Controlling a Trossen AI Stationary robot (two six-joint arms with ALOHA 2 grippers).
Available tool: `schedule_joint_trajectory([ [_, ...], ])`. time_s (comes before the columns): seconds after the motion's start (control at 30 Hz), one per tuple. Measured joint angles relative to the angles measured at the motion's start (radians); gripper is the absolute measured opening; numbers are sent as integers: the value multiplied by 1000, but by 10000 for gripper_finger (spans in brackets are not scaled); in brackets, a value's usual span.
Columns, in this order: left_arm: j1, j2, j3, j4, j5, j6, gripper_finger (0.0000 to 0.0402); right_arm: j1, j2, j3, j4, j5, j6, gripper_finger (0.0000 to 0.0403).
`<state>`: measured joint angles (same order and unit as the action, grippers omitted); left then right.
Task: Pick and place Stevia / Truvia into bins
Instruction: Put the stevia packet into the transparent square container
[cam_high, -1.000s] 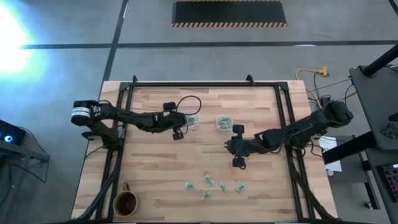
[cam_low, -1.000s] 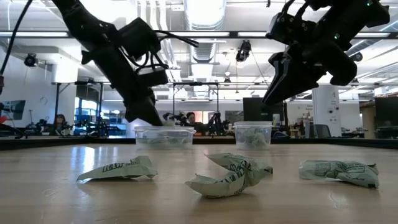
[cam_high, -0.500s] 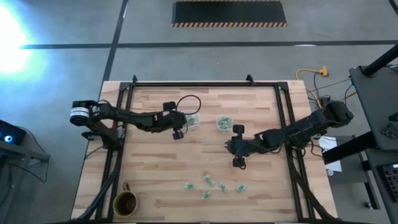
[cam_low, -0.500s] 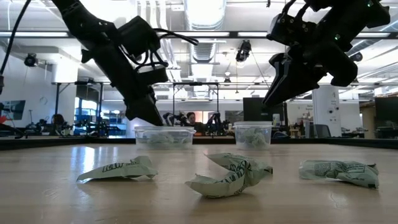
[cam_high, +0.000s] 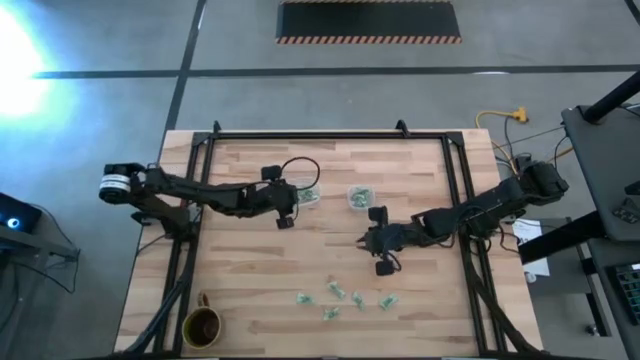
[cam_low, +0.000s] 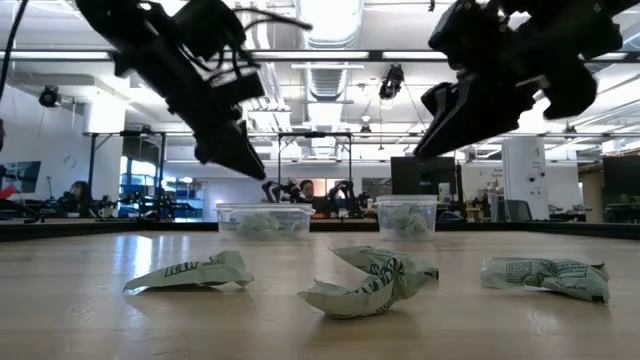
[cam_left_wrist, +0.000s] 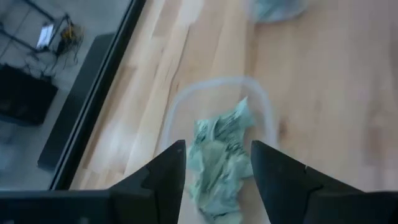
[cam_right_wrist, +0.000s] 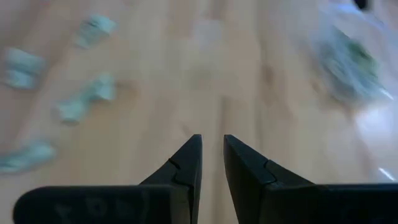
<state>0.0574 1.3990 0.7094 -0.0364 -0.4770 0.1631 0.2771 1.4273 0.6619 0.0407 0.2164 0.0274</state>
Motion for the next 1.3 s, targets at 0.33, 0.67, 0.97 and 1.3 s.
schedule_joint_trajectory([
  [0.33, -94, -115, -1, -11, 0, 0, 164, 1, 0, -80, 317, -286, -59, 57],
  [0.67, -113, -133, -2, -19, 1, -2, 164, 19, 111, -86, 472, -360, -65, 100],
  [0.97, -119, -131, -2, -36, 1, -3, 164, 20, 323, 46, 480, -406, -72, 141],
  [1.3, -125, -130, -2, -66, 1, -25, 164, 19, 451, 161, 418, -428, -48, 182],
])
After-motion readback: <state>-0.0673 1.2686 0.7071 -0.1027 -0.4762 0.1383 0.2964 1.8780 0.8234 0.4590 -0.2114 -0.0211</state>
